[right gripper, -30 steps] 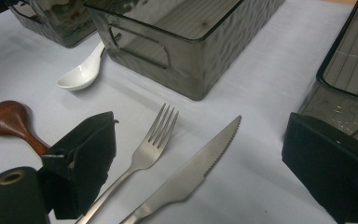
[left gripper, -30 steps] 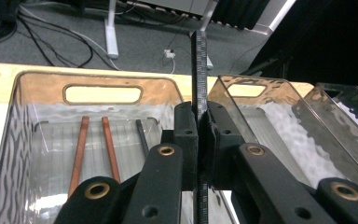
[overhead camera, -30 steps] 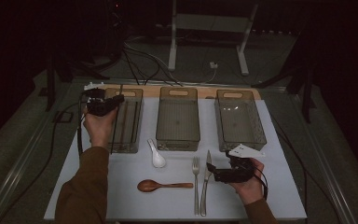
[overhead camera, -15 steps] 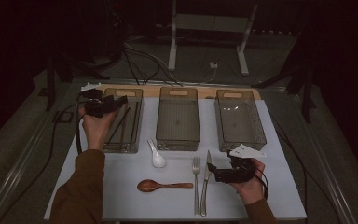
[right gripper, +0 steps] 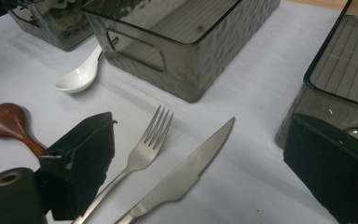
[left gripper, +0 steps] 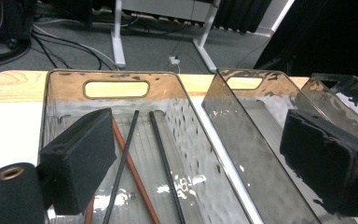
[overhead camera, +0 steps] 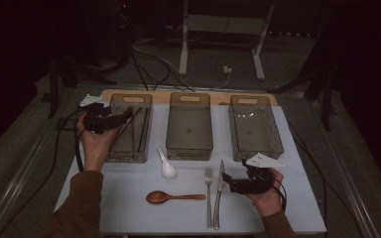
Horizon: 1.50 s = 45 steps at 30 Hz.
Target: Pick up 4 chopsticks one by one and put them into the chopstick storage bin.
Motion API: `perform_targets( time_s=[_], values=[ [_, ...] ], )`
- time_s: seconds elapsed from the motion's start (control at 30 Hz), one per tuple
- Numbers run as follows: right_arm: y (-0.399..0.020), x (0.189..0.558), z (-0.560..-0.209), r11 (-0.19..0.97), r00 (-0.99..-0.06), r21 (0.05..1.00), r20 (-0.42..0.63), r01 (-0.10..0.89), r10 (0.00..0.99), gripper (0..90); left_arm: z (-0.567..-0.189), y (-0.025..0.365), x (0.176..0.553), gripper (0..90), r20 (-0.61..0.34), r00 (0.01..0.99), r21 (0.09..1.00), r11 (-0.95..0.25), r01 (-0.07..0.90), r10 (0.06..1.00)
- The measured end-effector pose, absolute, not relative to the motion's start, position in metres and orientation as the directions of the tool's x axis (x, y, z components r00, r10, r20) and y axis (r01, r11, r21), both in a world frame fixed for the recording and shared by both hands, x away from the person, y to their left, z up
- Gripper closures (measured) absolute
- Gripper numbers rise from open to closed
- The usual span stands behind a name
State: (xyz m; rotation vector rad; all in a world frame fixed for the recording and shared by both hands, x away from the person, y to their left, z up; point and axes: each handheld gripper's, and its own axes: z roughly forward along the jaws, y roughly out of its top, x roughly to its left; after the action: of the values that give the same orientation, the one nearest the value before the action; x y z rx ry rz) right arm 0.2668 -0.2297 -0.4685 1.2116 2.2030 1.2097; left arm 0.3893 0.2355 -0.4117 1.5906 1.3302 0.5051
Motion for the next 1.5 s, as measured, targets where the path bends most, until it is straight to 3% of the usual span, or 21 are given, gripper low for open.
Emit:
perform_targets(
  time_s=[0.13, 0.23, 1.13, 1.5],
  values=[
    [-0.229, 0.267, -0.469, 0.273, -0.574, 0.813, 0.090, 0.514, 0.814, 8.7, -0.410, 0.236, 0.381, 2.0, -0.255, 0.338, 0.861, 0.054, 0.506, 0.906],
    [-0.229, 0.267, -0.469, 0.277, -0.575, 0.812, 0.087, 0.513, 0.813, 8.7, -0.409, 0.235, 0.374, 0.9, -0.250, 0.349, 0.865, 0.046, 0.500, 0.903],
    [-0.234, 0.270, -0.468, 0.263, -0.576, 0.820, 0.096, 0.508, 0.812, 8.1, -0.416, 0.205, 0.329, 0.7, -0.199, 0.462, 0.872, -0.059, 0.486, 0.864],
    [-0.243, 0.270, -0.465, 0.269, -0.588, 0.850, 0.057, 0.452, 0.807, 8.4, -0.430, 0.189, 0.322, 0.7, -0.193, 0.489, 0.862, -0.091, 0.498, 0.851]
  ],
)
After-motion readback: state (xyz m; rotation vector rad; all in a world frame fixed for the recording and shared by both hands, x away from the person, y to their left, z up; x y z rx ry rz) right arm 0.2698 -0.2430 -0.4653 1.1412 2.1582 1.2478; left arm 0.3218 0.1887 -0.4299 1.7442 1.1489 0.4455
